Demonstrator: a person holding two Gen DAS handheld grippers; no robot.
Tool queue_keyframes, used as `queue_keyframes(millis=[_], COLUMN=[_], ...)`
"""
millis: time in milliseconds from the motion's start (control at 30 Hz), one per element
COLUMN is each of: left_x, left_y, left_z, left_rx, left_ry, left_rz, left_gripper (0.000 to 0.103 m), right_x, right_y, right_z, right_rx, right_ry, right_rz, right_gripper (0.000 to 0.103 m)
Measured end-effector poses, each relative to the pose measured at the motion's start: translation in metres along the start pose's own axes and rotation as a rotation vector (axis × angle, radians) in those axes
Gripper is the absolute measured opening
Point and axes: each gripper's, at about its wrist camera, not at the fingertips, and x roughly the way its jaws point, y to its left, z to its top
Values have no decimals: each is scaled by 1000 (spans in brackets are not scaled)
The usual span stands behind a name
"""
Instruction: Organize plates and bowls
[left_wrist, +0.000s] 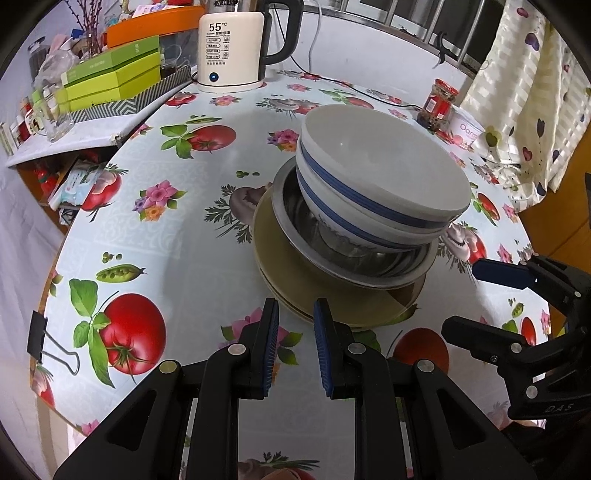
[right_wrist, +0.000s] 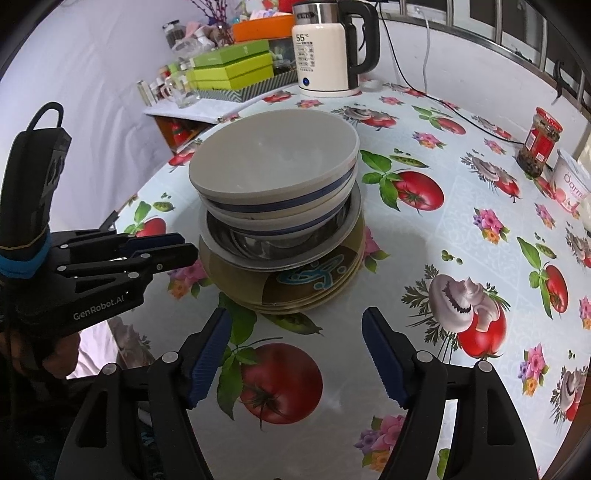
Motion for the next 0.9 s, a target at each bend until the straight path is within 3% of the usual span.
queue_keyframes(millis=[900], left_x=[0], left_y=[-8], left_z=[2], left_rx=[31], left_ry=[5], left_rz=[11], left_gripper=[20], right_x=[-2], right_y=[-8], right_z=[-1], right_rx=[1], right_ry=[-9], right_rz=[-3], right_gripper=[77])
